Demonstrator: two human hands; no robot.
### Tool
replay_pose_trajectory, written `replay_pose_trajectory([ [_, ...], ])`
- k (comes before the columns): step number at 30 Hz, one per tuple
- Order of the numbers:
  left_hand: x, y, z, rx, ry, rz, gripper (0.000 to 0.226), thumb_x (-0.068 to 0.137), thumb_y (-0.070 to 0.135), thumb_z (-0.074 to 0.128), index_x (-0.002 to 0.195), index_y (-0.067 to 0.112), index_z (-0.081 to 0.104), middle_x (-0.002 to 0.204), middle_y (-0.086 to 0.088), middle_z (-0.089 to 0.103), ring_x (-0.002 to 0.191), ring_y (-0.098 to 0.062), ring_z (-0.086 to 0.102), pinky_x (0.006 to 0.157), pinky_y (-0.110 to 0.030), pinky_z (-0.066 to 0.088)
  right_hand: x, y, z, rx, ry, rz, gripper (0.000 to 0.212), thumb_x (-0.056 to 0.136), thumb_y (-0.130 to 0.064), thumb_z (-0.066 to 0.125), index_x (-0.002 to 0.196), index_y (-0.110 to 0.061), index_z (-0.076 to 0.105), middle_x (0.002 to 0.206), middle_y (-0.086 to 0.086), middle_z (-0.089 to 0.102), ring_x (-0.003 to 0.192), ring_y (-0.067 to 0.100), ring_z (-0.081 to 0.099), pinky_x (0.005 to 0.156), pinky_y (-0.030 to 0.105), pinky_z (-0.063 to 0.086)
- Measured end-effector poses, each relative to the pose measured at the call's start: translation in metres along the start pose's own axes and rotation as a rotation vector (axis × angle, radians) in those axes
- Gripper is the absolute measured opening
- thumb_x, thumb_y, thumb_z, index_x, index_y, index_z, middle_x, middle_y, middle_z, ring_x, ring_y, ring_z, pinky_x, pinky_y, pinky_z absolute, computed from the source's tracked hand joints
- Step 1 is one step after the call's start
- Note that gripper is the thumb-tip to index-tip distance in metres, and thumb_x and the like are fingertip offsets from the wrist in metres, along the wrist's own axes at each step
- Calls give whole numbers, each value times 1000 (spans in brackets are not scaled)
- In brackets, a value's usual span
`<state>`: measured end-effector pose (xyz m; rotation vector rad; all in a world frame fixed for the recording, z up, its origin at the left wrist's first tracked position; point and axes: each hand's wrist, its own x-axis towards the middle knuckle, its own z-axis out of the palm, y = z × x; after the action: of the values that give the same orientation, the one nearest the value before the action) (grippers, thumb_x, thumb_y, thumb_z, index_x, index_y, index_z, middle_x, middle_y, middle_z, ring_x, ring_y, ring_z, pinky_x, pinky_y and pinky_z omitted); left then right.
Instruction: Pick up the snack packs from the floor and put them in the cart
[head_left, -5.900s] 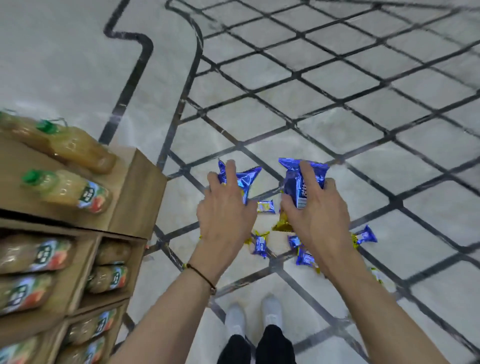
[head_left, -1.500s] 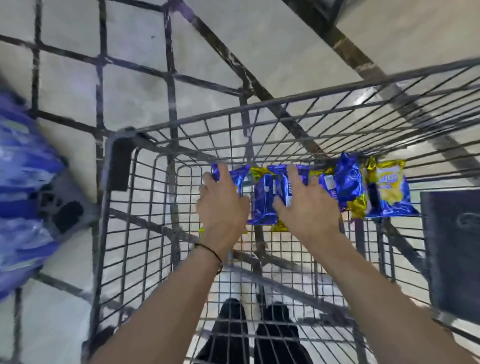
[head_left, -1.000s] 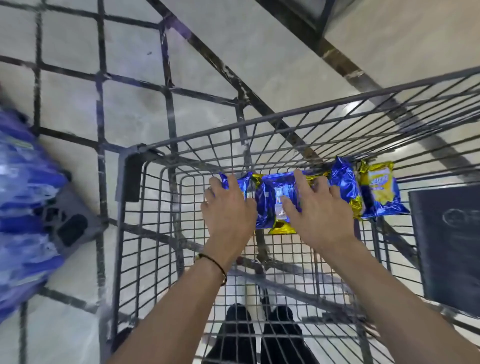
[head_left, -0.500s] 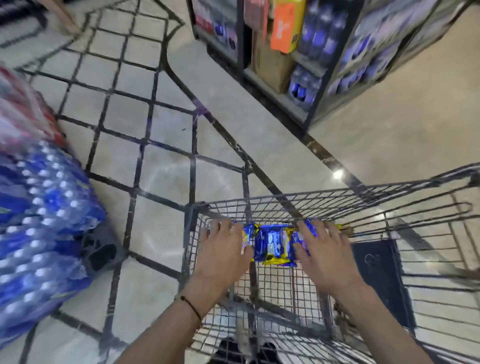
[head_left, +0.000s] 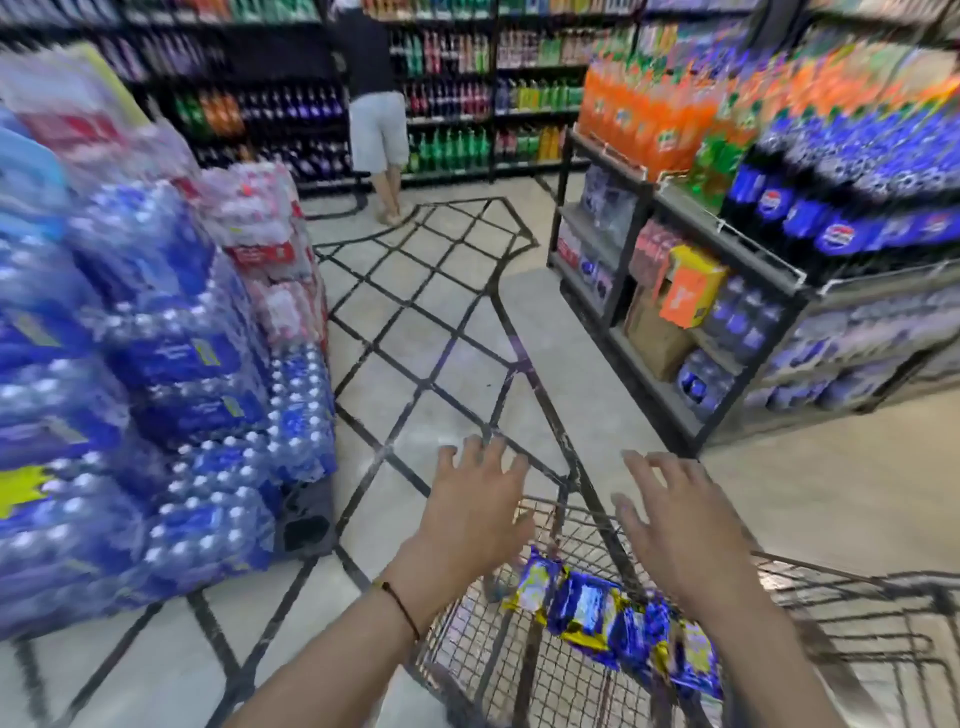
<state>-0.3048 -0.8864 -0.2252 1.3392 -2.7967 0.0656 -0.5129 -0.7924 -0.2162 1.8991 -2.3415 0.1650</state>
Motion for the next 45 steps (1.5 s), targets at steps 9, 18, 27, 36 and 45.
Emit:
replay_pose_trajectory([
  [9,-121,10,-33,-35,48,-422,55,83,57,42,127,25,51,127,2,52,115,-27,48,90,-45,40,-28,-54,-28,42,-52,-366,41,96,-43,41,132,-25,47,123,1,54,112,28,48,81,43,47],
  [18,-273,-25,-49,22,26,-824,45,81,51,45,115,25,56,113,1,54,105,-28,52,81,-43,44,-67,-172,-45,145,-76,-729,38,96,-44,41,128,-24,45,125,2,54,114,29,47,85,43,45],
  [27,-418,-46,-60,-14,36,-1125,42,94,44,46,132,26,46,135,1,47,122,-26,44,97,-42,38,-140,-315,-61,148,-116,-1062,37,95,-43,42,129,-27,41,124,1,52,113,28,46,86,43,45],
  [36,-650,-57,-55,-132,-16,-1403,75,96,44,50,157,26,9,142,-7,42,129,-33,40,103,-48,37,-303,-516,-80,136,-207,-1387,45,98,-50,37,137,-28,38,133,2,48,125,28,42,98,46,41],
  [45,-880,-63,-56,-98,-26,-1750,59,97,43,46,150,25,26,141,-5,44,129,-32,41,101,-47,37,-498,-675,-95,127,-213,-1702,46,98,-51,36,138,-29,38,133,0,49,120,25,45,90,43,44],
])
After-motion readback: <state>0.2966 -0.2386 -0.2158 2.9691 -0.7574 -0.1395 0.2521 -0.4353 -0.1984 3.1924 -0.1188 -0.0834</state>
